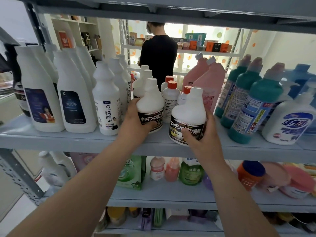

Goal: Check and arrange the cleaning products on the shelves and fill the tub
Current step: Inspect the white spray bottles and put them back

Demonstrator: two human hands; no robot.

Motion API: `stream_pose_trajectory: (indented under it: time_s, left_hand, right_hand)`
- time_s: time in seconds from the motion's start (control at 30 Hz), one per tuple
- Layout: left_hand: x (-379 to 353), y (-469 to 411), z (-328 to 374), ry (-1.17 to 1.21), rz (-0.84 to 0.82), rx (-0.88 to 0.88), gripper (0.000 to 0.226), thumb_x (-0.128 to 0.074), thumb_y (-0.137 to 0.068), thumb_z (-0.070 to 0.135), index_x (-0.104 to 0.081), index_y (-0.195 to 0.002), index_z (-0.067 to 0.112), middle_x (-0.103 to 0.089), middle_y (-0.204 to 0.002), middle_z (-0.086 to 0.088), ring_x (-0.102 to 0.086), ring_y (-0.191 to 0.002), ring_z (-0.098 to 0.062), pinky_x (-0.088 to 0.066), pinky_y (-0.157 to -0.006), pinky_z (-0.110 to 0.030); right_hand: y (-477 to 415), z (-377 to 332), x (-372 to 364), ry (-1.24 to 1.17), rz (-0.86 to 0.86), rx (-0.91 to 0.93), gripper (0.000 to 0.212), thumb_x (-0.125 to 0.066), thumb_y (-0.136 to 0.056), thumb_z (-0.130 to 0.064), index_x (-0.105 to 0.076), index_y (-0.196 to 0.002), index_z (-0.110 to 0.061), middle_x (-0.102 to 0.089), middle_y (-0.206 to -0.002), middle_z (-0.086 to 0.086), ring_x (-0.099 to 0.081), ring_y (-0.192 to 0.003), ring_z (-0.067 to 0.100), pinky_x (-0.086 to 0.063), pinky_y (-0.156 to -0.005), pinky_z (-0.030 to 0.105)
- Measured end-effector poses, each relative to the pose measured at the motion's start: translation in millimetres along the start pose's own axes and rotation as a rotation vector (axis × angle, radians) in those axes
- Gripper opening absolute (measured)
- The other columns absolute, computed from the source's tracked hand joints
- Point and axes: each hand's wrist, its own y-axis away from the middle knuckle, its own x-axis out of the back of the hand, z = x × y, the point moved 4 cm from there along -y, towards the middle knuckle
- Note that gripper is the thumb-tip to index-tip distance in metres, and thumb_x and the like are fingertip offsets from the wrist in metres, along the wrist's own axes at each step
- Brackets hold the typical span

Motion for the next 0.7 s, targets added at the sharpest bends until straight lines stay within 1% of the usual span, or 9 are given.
stream_pose_trajectory:
  time_s: [0.07,0.17,0.23,0.33,0.43,0.5,0.57,0.63,0.7]
  left_hand:
    - [2.6,5.6,3.5,0.041,0.002,0.010,0.087,-0.084,-0.079,0.017,-0.032,-0.147,0.028,-0.047,-0.136,0.005,-0.045,-0.120,-0.013,-0.036,-0.097,-0.027]
    - [9.7,23.5,10.0,0.122,0.012,0.013,0.083,-0.084,-0.079,0.013,-0.034,-0.145,0.026,-0.046,-0.128,0.010,-0.046,-0.116,-0.009,-0.037,-0.095,-0.025]
    - [15.3,39.8,8.4,0.205,0.011,0.035,0.080,-0.083,-0.081,0.013,-0.034,-0.142,0.032,-0.052,-0.131,0.010,-0.054,-0.116,-0.011,-0.046,-0.096,-0.029]
    - [26.0,68.1,9.7,0.327,0.018,0.073,0.073,-0.081,-0.084,0.017,-0.037,-0.137,0.040,-0.059,-0.128,0.016,-0.064,-0.113,-0.009,-0.056,-0.098,-0.041]
    - [33.4,99.4,17.2,0.490,0.018,0.140,0.063,-0.079,-0.087,0.021,-0.042,-0.134,0.040,-0.066,-0.122,0.014,-0.069,-0.107,-0.009,-0.058,-0.095,-0.046]
    - [36.1,122.1,26.4,0.554,0.014,0.183,0.060,-0.081,-0.083,0.036,-0.045,-0.130,0.041,-0.070,-0.120,0.012,-0.071,-0.105,-0.010,-0.058,-0.093,-0.044]
    - [39.0,145.4,40.0,0.571,0.007,0.195,0.060,-0.081,-0.076,0.048,-0.046,-0.124,0.042,-0.070,-0.119,0.011,-0.072,-0.102,-0.008,-0.060,-0.085,-0.034]
    - [41.1,167.4,51.4,0.544,0.001,0.187,0.060,-0.072,-0.068,0.051,-0.045,-0.121,0.042,-0.071,-0.115,0.010,-0.072,-0.096,-0.004,-0.058,-0.075,-0.024]
    - [38.9,185.8,58.7,0.521,-0.037,0.200,0.059,-0.069,-0.067,0.052,-0.046,-0.120,0.040,-0.073,-0.110,0.008,-0.073,-0.092,-0.007,-0.058,-0.073,-0.025]
  right_hand:
    - [2.2,-0.7,0.3,0.007,0.003,0.001,0.076,-0.081,-0.087,-0.032,-0.033,-0.145,-0.046,-0.049,-0.136,-0.022,-0.049,-0.124,-0.008,-0.045,-0.099,0.014]
    - [7.9,1.3,3.4,0.022,0.010,-0.033,0.081,-0.080,-0.087,-0.039,-0.032,-0.152,-0.040,-0.046,-0.144,-0.012,-0.047,-0.133,0.007,-0.046,-0.112,0.037]
    - [14.5,3.3,6.9,0.045,0.017,-0.052,0.086,-0.078,-0.086,-0.045,-0.028,-0.156,-0.040,-0.042,-0.148,-0.010,-0.043,-0.139,0.012,-0.043,-0.116,0.046]
    - [36.2,-1.8,11.4,0.083,0.057,-0.062,0.084,-0.074,-0.087,-0.049,-0.030,-0.157,-0.036,-0.037,-0.145,-0.015,-0.037,-0.142,0.009,-0.039,-0.118,0.042]
    - [70.5,-16.6,10.8,0.040,0.109,0.005,0.056,-0.069,-0.094,-0.045,-0.046,-0.144,-0.036,-0.045,-0.135,-0.028,-0.045,-0.133,-0.002,-0.042,-0.112,0.032]
    - [92.4,-29.8,3.6,-0.100,0.000,-0.089,0.048,-0.063,-0.096,-0.051,-0.047,-0.140,-0.044,-0.049,-0.135,-0.032,-0.050,-0.128,-0.008,-0.045,-0.105,0.022]
    - [108.9,-47.0,-5.0,-0.324,-0.166,-0.196,0.048,-0.059,-0.094,-0.054,-0.052,-0.139,-0.042,-0.062,-0.131,-0.027,-0.056,-0.122,-0.009,-0.049,-0.095,0.013]
    - [121.3,-58.7,-10.5,-0.500,-0.267,-0.249,0.040,-0.057,-0.092,-0.045,-0.062,-0.130,-0.037,-0.072,-0.120,-0.021,-0.065,-0.116,-0.001,-0.053,-0.091,0.017]
    - [135.0,-61.7,-12.5,-0.611,-0.283,-0.320,0.025,-0.061,-0.096,-0.043,-0.071,-0.118,-0.037,-0.075,-0.119,-0.012,-0.068,-0.115,0.008,-0.054,-0.096,0.031]
